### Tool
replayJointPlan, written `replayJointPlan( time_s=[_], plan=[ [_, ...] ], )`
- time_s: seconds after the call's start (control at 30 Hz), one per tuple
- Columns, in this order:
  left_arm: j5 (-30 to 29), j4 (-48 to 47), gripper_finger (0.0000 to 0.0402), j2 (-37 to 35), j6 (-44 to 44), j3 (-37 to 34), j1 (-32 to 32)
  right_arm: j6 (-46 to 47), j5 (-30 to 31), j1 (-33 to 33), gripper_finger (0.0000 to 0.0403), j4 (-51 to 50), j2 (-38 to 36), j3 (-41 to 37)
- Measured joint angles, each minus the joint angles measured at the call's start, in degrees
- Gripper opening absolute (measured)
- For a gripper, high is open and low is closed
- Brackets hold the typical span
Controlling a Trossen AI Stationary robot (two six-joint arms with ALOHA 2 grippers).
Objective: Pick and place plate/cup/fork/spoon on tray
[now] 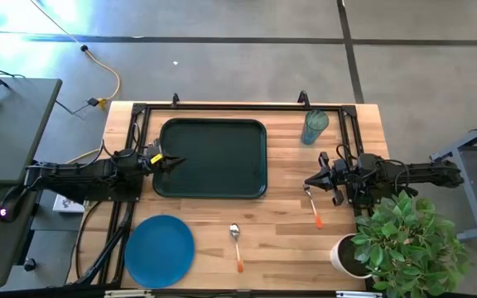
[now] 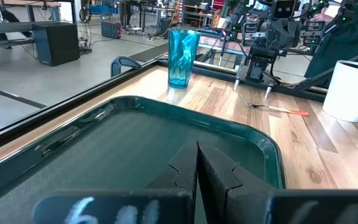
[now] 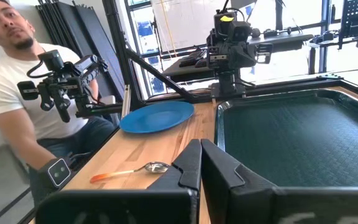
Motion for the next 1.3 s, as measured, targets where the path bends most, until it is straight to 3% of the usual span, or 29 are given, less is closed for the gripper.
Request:
replayJointPlan(
  time_s=[0.57, 0.87, 1.3],
  plan=[
    [0.0, 0.0, 0.0003, 0.0, 0.0, 0.0, 0.0, 0.0, 0.0, 0.0, 0.0000, 0.0, 0.0, 0.0],
    [-2.0, 9.6, 0.0003, 0.0, 15.6, 0.0, 0.0, 0.0, 0.0, 0.0, 0.0000, 0.0, 0.0, 0.0],
    [-1.9, 11.2, 0.0003, 0.0, 7.7, 0.0, 0.0, 0.0, 0.0, 0.0, 0.0000, 0.0, 0.0, 0.0]
  ],
)
